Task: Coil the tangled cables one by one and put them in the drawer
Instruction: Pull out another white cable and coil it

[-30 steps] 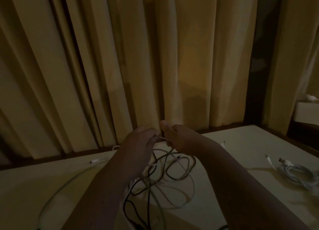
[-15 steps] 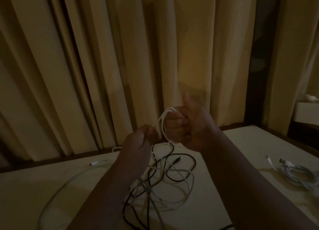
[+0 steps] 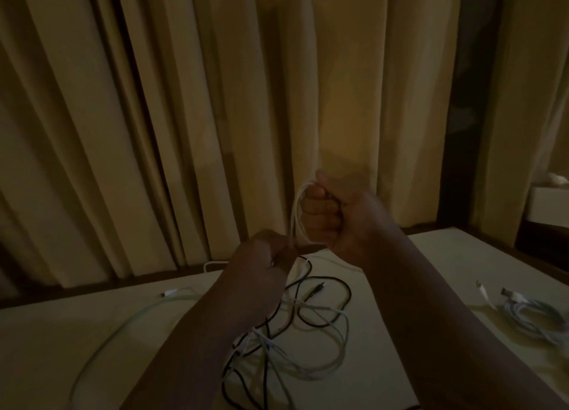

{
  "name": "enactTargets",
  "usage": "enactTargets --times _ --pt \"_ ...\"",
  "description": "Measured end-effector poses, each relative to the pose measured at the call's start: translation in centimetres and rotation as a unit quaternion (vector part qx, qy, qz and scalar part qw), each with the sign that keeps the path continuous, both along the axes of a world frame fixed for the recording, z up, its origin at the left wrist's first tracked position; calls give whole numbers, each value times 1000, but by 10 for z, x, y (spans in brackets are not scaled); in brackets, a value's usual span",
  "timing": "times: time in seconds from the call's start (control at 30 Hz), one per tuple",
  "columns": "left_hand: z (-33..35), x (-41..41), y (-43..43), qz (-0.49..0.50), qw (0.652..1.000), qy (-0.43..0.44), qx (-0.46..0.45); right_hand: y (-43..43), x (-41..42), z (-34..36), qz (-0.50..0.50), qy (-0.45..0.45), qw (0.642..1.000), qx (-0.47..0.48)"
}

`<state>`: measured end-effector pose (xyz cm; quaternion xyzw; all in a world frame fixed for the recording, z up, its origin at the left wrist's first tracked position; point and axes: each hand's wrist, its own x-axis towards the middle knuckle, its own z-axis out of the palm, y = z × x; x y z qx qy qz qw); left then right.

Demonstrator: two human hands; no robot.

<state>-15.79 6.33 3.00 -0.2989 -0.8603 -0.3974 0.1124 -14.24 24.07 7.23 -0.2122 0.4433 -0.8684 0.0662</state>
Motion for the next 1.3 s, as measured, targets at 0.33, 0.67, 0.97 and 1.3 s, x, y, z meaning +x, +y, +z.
enactTargets --times 0.33,0.67,0.97,1.3 --pt "25 21 -1 -116 920 -119 354 -6 9 -1 199 18 977 69" --pt "18 17 7 -115 834 -233 486 -3 4 -6 135 0 989 60" --pt "22 16 8 -29 844 -233 482 -32 6 -7 -212 55 959 178" --pt "26 12 1 31 883 -194 427 -47 -5 -26 -421 188 807 370"
